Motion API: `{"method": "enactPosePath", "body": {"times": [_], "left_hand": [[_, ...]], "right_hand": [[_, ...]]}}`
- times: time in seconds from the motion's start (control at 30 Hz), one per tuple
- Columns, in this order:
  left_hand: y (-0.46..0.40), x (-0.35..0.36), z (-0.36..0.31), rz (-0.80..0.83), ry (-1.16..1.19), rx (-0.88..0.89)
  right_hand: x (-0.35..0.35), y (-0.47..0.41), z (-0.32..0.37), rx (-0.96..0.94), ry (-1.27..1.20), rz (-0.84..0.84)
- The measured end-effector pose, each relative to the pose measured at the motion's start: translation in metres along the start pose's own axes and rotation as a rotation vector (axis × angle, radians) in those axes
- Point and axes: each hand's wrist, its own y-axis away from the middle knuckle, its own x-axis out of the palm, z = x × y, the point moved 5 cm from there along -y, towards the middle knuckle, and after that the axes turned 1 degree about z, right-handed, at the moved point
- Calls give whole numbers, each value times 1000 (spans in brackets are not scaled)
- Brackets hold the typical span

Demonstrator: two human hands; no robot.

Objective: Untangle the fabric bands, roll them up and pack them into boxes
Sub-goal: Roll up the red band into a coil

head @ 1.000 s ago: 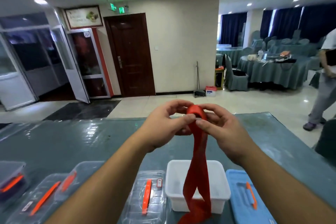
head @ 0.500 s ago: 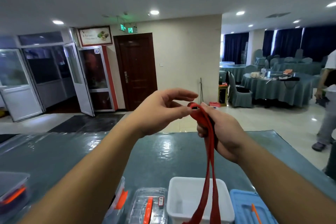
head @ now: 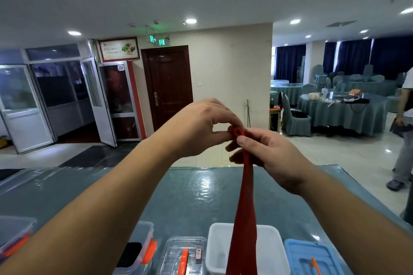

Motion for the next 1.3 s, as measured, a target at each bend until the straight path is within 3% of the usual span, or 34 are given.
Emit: {"method": "enactPosePath", "body": {"times": [0.13,0.3,0.4,0.57,0.8,1.1,1.2,1.3], "left_hand": [[-3,-6,-1,6,-22,20],[3,-13,4,-116,-14,25],[11,-7,7,-256,-34,-12],[26,16,5,-506,-75,-95],[30,39,-3,-442,74,-106],[16,25,7,-136,119,-75],[17,24,2,-174,89,-39],[20,22,3,-265,85,-50]], "right_hand": [[-5,2,1,21,6,44],[-8,4,5,26,92,93],[-9,2,10,-8,120,16],[0,-1,7,-57,-80,-173],[-1,-5,5,-58,-260,-243],[-5,-6,16,38,-116,-66],[-3,-4,19,31,-105,-62],[-1,1,12,32,-243,-79]]}}
